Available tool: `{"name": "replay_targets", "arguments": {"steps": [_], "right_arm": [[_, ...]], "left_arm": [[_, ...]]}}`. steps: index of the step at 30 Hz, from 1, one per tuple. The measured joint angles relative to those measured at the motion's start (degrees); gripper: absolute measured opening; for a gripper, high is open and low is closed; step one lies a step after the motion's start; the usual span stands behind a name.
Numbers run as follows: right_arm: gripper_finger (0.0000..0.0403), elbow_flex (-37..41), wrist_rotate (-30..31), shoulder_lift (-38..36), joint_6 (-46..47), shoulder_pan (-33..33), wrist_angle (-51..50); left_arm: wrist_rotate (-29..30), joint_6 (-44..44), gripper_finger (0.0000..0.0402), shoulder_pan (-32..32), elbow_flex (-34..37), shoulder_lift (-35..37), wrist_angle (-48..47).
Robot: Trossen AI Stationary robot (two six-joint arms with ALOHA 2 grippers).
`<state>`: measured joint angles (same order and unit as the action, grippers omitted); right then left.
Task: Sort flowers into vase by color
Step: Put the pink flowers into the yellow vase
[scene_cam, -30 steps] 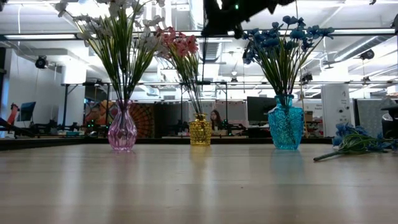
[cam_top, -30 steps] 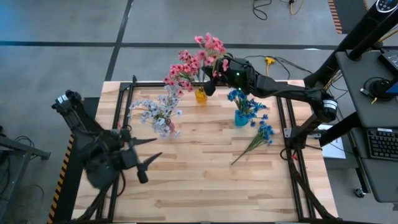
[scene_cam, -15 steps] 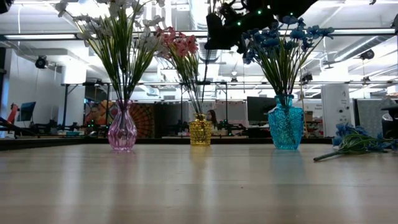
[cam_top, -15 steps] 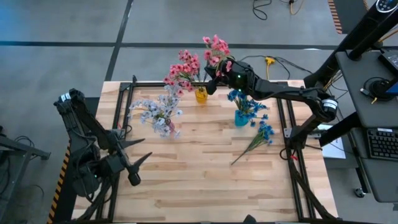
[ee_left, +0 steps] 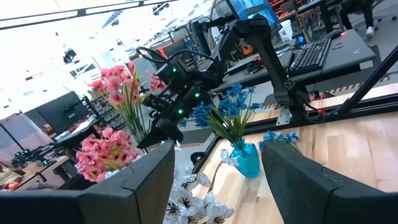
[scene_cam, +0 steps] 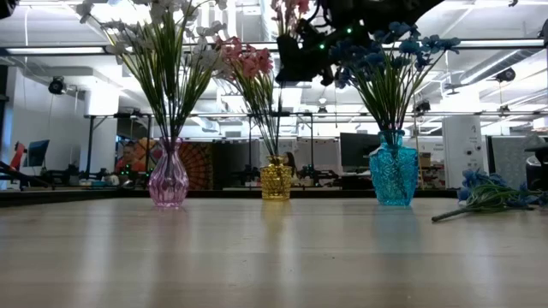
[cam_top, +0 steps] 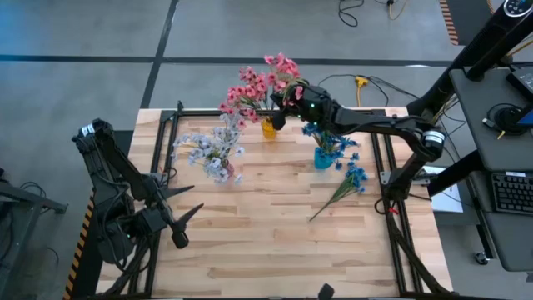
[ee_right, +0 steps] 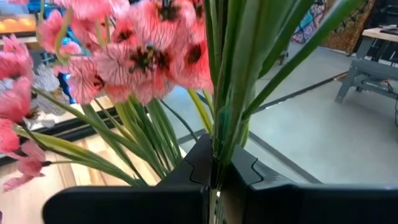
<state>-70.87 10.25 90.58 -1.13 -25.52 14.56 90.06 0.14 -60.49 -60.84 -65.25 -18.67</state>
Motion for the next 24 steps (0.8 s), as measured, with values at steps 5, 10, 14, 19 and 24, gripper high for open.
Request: {"name": "replay_targets", "arguments": {"steps": [5,10,14,19,24], "right_arm": [[0.0009,0.0,0.2,0.5,-0.3,0.0,0.0],[0.0009,0.0,0.2,0.5,-0.4,0.0,0.1],[0.0011,0.0,0.2,0.5,-0.5,0.0,-0.1],[0.002,0.0,0.3,0.5,-0.6,0.0,-0.1],[0.0037,0.0,0.3,0.5,-0.4,0.0,0.1]], "left_arm": [[0.0,0.0,0.0223,0.0,0.0,0.0,-0.8],[0.0,0.0,0.0223,0.0,0.0,0.0,-0.8],[0.0,0.0,0.0223,0.0,0.0,0.0,-0.8],[0.0,0.0,0.0223,0.0,0.0,0.0,-0.8],[0.0,0.0,0.0223,0.0,0.0,0.0,-0.8]]}}
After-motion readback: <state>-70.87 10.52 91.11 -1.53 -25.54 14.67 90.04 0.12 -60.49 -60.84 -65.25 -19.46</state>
